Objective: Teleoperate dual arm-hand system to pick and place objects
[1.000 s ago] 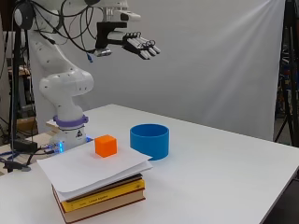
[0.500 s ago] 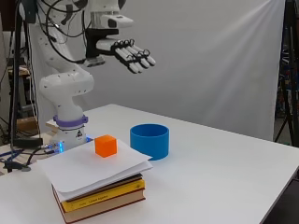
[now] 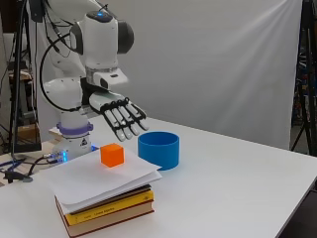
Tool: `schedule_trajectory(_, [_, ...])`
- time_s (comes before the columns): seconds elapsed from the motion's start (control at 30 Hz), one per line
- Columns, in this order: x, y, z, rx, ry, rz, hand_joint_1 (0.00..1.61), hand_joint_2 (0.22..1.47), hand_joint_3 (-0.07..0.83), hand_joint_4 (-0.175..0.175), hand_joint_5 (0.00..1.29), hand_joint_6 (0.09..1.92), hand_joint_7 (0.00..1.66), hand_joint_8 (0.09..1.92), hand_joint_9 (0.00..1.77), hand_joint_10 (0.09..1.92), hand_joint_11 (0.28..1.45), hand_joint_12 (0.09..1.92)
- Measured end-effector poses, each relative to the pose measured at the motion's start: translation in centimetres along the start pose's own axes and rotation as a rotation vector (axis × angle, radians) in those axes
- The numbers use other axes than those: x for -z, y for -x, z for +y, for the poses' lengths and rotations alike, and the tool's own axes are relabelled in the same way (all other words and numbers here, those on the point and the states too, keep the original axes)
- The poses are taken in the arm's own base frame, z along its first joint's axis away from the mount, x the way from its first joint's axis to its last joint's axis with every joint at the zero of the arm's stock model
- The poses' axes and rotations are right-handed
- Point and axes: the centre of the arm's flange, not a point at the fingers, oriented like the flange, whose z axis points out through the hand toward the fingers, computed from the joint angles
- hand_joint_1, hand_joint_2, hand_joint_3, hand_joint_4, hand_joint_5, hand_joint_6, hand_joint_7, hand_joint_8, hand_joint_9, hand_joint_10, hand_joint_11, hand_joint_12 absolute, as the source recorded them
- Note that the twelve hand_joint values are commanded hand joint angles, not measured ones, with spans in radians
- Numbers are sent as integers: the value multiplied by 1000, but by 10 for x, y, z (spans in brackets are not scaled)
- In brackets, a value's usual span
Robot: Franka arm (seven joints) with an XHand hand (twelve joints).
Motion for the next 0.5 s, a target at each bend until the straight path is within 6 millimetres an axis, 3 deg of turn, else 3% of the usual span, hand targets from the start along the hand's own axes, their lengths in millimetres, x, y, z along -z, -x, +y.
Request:
schedule_trajectory(0.2, [-35, 21, 15, -24, -14, 25, 143, 1053, -5, 62, 273, 87, 347, 87, 448, 87, 460, 87])
schedule_trajectory(0.4, [-67, 41, 3, -24, -52, 32, 124, 1044, -3, 57, 274, 87, 363, 87, 468, 87, 472, 87])
schedule_trajectory(0.43, [-74, 43, 1, -26, -62, 27, 162, 1068, 0, 65, 341, 87, 417, 87, 511, 87, 481, 87])
schedule_trajectory(0.47, [-80, 45, 1, -28, -70, 22, 606, 1082, 2, -20, 555, 382, 621, 365, 719, 380, 628, 123])
schedule_trajectory(0.5, [-84, 45, 1, -27, -76, 22, 821, 1117, 5, 17, 702, 740, 865, 933, 1001, 969, 794, 679])
